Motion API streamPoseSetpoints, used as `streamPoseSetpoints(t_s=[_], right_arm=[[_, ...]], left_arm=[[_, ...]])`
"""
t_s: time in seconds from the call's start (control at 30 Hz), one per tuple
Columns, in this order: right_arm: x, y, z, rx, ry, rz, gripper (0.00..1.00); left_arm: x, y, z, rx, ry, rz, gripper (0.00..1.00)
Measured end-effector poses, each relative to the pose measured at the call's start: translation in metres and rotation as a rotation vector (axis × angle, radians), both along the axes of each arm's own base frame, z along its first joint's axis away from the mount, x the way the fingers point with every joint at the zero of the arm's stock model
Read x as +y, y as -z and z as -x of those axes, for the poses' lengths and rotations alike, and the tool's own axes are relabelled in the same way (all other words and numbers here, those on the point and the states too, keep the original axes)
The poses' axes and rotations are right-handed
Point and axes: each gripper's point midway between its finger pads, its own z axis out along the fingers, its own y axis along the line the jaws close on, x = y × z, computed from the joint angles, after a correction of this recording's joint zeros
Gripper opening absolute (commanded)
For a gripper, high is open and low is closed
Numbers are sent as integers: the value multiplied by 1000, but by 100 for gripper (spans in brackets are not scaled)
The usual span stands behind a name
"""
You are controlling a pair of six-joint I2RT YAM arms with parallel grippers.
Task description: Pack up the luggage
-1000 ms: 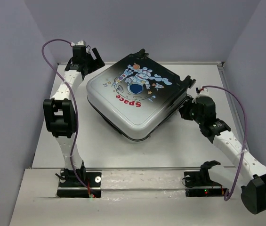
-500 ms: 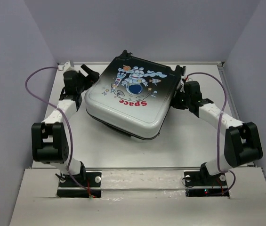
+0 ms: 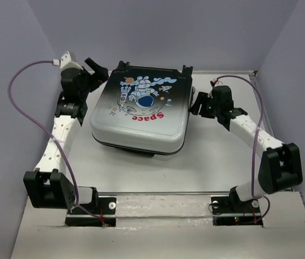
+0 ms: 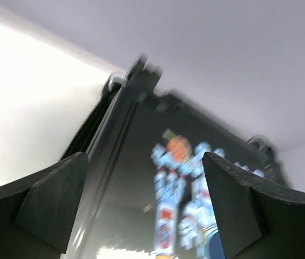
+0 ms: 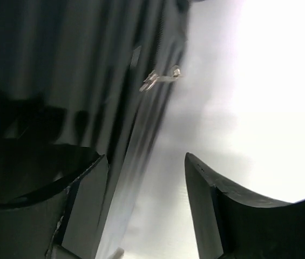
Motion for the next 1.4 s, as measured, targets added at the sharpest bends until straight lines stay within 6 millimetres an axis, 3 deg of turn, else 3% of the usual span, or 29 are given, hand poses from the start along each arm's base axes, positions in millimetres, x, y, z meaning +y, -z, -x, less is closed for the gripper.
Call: streamPoseSetpoints(t_s=[0.07, 0.1, 0.17, 0.23, 0.27, 0.33, 0.37, 0.4, 0.47, 0.5, 0.53, 0.6, 0.63, 0.7, 0.8, 0.97, 1.03, 1.07, 1.13, 1.27, 1.33, 1.4], right_arm=[[4, -10, 20, -26, -26, -28, 63], [7, -14, 30, -40, -44, -37, 52], [11, -21, 49, -72, -76, -48, 27], [12, -19, 66, -94, -104, -59, 10], [12, -14, 75, -92, -116, -64, 7], [11, -4, 99, -98, -153, -87, 7], [12, 5, 112, -97, -180, -104, 7], [14, 12, 123, -101, -205, -128, 7], [17, 24, 141, -93, -245, -162, 7], [19, 35, 153, -80, -272, -183, 12], [21, 38, 157, -74, -284, -190, 16], [24, 47, 165, -48, -308, -207, 24], [25, 49, 165, -41, -315, -211, 26], [28, 50, 162, -45, -330, -217, 26], [34, 55, 156, -31, -349, -224, 27], [47, 52, 145, -52, -416, -239, 30], [51, 46, 140, -87, -452, -233, 37], [53, 43, 139, -107, -469, -231, 45], [56, 39, 136, -145, -503, -225, 50], [59, 51, 136, -148, -547, -211, 52], [62, 56, 137, -161, -572, -213, 53], [63, 63, 136, -175, -589, -204, 55]], left_arm=[[4, -58, 2, -111, -16, -34, 99], [4, -90, 14, -182, -19, -49, 99], [-4, -132, 51, -293, 1, -64, 98], [-20, -153, 84, -362, 50, -63, 96], [-53, -159, 117, -411, 163, -33, 94], [-111, -141, 171, -428, 399, 18, 86], [-128, -128, 190, -414, 478, 40, 83], [-152, -94, 215, -358, 591, 59, 74], [-178, -42, 240, -244, 704, 62, 68], [-192, 5, 260, -138, 770, 59, 64], [-198, 26, 271, -85, 809, 46, 63], [-208, 100, 313, 115, 923, -18, 63], [-209, 118, 326, 169, 951, -32, 64], [-211, 135, 339, 222, 973, -45, 66], [-220, 153, 339, 265, 959, -62, 67], [-233, 186, 315, 312, 861, -120, 68], [-235, 198, 301, 315, 820, -153, 68], [-236, 199, 296, 306, 810, -167, 68], [-238, 197, 285, 293, 778, -186, 69], [-233, 186, 255, 250, 659, -213, 69], [-221, 174, 232, 214, 559, -209, 69], [-210, 167, 222, 201, 511, -205, 69]])
